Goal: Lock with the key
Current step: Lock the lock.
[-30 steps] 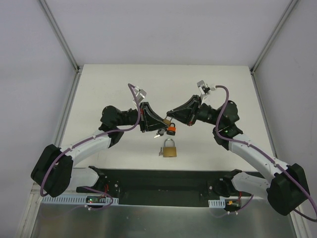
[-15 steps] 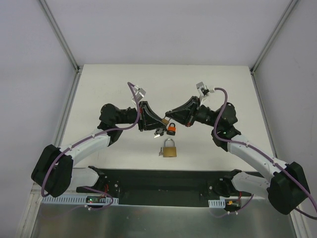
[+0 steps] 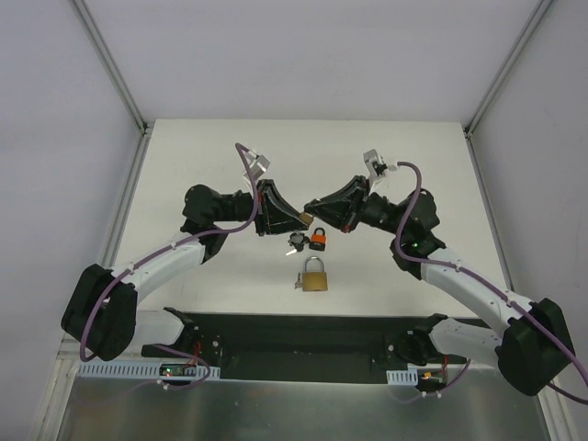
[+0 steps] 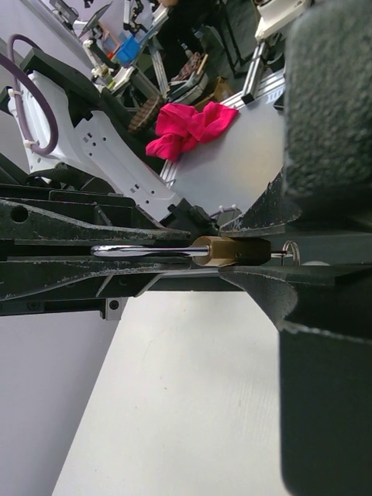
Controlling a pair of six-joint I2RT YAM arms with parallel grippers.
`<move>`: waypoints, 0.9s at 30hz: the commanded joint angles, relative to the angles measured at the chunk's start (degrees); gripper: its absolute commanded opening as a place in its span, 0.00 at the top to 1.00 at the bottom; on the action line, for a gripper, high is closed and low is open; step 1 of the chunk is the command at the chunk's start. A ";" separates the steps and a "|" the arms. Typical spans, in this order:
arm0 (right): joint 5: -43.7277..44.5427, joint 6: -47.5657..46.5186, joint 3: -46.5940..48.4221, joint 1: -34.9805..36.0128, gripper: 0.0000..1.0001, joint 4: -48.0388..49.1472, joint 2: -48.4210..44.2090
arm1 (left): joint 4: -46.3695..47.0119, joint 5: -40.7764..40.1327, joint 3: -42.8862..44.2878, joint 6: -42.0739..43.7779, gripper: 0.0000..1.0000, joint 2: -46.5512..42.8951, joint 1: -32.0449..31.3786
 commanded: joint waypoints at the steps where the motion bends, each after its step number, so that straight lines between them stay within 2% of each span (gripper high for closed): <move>1: -4.94 -0.76 2.53 0.96 1.00 -12.27 2.17 | 17.47 -8.32 4.69 1.78 1.00 -3.60 -0.22; 9: -4.75 1.00 8.96 -5.02 1.00 -12.27 2.35 | 4.82 -9.28 -0.32 8.47 0.98 -7.99 -0.04; 11: -4.84 1.26 10.36 -5.64 0.99 -12.44 2.44 | 0.69 -9.55 -1.20 10.31 0.64 -9.22 -0.04; 13: -4.93 1.44 11.24 -6.61 1.00 -12.79 2.61 | -2.12 -9.20 -1.55 12.33 0.35 -10.01 -0.04; 19: -4.66 1.79 13.09 -8.10 1.00 -12.97 2.88 | -12.06 -9.63 -2.95 18.65 0.13 -14.76 0.05; 20: -4.75 1.88 13.35 -8.19 1.00 -12.97 2.96 | -14.24 -11.21 -4.00 19.36 0.04 -16.42 0.05; 21: -5.10 1.88 13.88 -8.28 1.00 -12.97 3.05 | -15.40 -12.61 -4.45 20.59 0.01 -17.04 0.05; 27: -6.51 2.32 14.76 -8.28 1.00 -12.88 3.49 | -19.88 -15.09 -5.77 23.59 0.01 -18.46 0.05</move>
